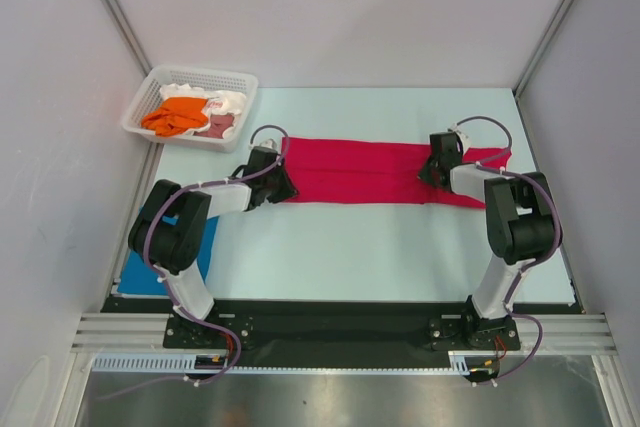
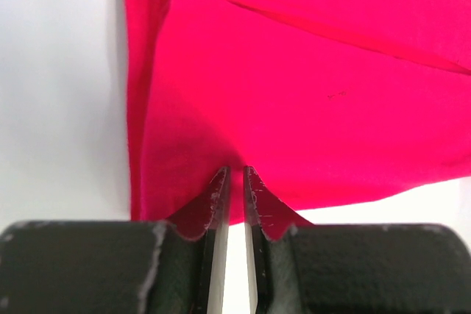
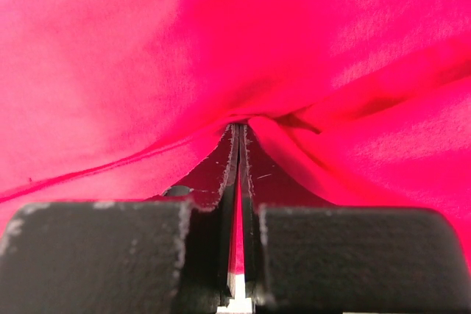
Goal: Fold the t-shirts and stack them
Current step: Fold the tshirt
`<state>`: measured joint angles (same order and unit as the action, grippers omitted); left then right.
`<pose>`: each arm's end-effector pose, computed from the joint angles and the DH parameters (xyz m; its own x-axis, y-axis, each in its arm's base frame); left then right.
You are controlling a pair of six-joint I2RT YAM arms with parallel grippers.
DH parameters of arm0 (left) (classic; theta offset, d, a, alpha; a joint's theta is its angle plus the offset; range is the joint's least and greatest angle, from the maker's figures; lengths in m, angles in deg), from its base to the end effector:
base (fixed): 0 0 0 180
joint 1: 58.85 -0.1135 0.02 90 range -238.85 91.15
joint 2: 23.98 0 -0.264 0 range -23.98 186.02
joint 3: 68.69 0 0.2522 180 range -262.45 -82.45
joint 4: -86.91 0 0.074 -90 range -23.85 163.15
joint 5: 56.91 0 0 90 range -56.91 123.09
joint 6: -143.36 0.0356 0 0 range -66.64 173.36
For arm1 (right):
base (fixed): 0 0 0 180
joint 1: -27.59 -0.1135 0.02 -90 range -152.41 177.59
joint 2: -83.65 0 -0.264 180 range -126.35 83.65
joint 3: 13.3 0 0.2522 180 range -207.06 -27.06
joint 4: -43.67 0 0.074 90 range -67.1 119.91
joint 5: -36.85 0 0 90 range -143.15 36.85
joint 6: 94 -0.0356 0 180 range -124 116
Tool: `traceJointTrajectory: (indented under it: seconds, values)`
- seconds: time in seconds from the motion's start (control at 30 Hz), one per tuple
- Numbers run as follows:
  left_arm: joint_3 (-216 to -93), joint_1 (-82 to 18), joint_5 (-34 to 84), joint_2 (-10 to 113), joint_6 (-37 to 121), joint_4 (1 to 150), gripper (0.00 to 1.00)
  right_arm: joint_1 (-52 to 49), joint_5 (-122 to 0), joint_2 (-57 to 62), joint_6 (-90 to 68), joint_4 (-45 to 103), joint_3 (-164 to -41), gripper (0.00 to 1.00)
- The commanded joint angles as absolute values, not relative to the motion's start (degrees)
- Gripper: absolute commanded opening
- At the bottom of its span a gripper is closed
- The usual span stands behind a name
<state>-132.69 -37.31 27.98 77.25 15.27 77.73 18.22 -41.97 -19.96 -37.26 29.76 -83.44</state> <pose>0.3222 -0.1306 0.1406 -0.7911 -0.3483 -0.5029 -0.0828 0.8755 -0.4761 0.3625 0.0528 0.1508 -0.6237 0.4424 -0.6445 0.3730 0.8930 0.2521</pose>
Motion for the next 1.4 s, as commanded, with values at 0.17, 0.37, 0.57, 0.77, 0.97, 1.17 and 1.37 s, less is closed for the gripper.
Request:
traceJointTrajectory:
  seconds: [0.17,0.37,0.57,0.77,0.97,1.17,1.37]
  values:
    - [-131.06,-39.51,31.15,74.82,17.41,75.79,0.18,20.82,-42.52,-25.07,-38.11,25.51,-89.89,0.00]
    - [-131.58,-38.28,31.33,70.95,18.37,75.09,0.19,19.33,-45.15,-21.57,-36.53,24.98,-88.59,0.00]
    - [-133.78,-34.51,33.00,67.60,19.95,73.59,0.24,18.36,-46.39,-13.48,-33.19,18.23,-89.90,0.05]
    - [-137.38,-32.48,30.54,70.32,20.48,73.68,0.27,20.98,-47.88,-5.23,-31.86,12.52,-87.62,0.22]
    - [-139.32,-30.81,27.56,73.05,20.05,75.43,0.29,33.96,-51.92,1.46,-31.25,11.89,-82.35,0.32]
    - [-142.99,-24.93,13.16,78.92,15.75,92.28,0.47,45.68,-58.07,1.47,-27.13,11.19,-82.60,0.38]
    - [-160.04,-17.46,12.24,96.24,4.86,103.72,0.50,54.13,-64.75,-2.82,-23.61,13.29,-84.80,0.41]
